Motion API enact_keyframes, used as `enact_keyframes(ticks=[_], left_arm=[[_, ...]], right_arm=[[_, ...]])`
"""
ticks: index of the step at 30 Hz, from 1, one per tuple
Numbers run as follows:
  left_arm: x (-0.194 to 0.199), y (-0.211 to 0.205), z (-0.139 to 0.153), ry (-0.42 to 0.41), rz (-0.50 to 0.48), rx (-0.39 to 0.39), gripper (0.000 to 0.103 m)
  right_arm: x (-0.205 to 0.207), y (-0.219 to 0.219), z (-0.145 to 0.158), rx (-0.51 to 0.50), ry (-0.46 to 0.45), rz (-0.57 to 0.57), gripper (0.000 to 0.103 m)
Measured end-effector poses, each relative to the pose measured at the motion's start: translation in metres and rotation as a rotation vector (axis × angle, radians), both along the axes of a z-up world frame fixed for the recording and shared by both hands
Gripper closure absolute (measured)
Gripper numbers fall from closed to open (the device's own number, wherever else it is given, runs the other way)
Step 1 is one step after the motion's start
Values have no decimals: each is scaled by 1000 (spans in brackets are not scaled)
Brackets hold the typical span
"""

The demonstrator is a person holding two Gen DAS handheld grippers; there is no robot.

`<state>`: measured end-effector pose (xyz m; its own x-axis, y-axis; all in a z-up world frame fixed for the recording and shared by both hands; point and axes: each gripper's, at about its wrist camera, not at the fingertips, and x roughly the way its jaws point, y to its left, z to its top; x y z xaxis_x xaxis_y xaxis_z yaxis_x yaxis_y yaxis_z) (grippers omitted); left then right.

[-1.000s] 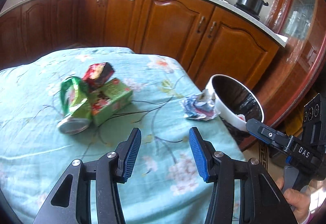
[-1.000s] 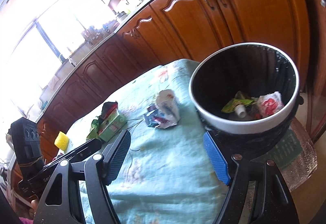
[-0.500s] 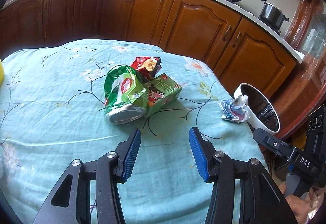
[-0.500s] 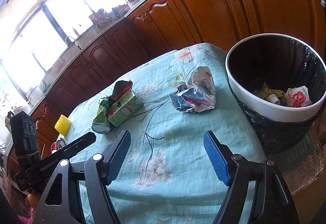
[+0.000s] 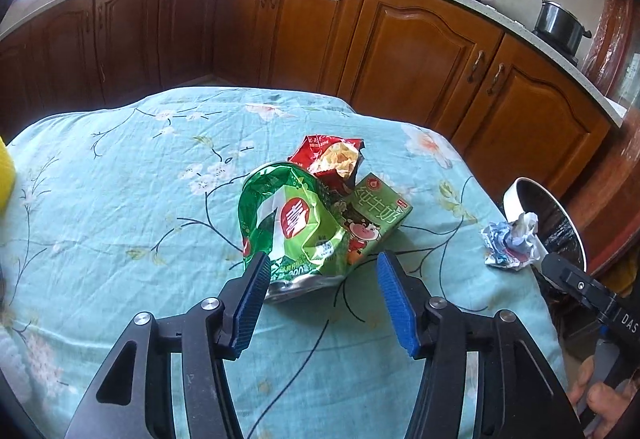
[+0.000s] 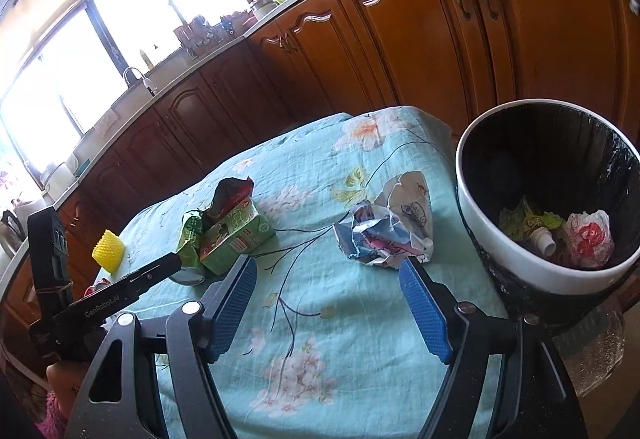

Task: Collect trash
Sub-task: 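Grasp the green can with the left tool while the right tool grasps the foil wrapper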

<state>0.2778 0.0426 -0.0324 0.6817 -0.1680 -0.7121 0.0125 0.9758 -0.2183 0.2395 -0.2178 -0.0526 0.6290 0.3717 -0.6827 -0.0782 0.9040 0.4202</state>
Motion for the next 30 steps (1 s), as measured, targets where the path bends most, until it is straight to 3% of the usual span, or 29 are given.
enact_keyframes(ticks=[8, 15, 19, 21, 23, 26, 30], left_arm=[[33, -9, -12, 19, -9, 61, 46], [35, 8, -23, 26, -11, 12, 56], [29, 11, -22, 8, -32, 11, 61], [25, 14, -21, -1, -40, 7, 64], [21, 19, -19, -8, -42, -7, 66], [16, 28, -18, -10, -38, -22, 67], [7, 38, -15, -13, -26, -26, 68]], right_arm=[[24, 6, -12, -107, -2, -6, 27], [33, 11, -20, -190, 6, -2, 32], [35, 10, -26, -222, 28, -8, 54], [35, 10, -27, -236, 33, -10, 70], [35, 11, -26, -245, 35, -13, 95], [31, 10, -22, -234, 21, -9, 102], [23, 17, -10, -209, -3, 22, 103]])
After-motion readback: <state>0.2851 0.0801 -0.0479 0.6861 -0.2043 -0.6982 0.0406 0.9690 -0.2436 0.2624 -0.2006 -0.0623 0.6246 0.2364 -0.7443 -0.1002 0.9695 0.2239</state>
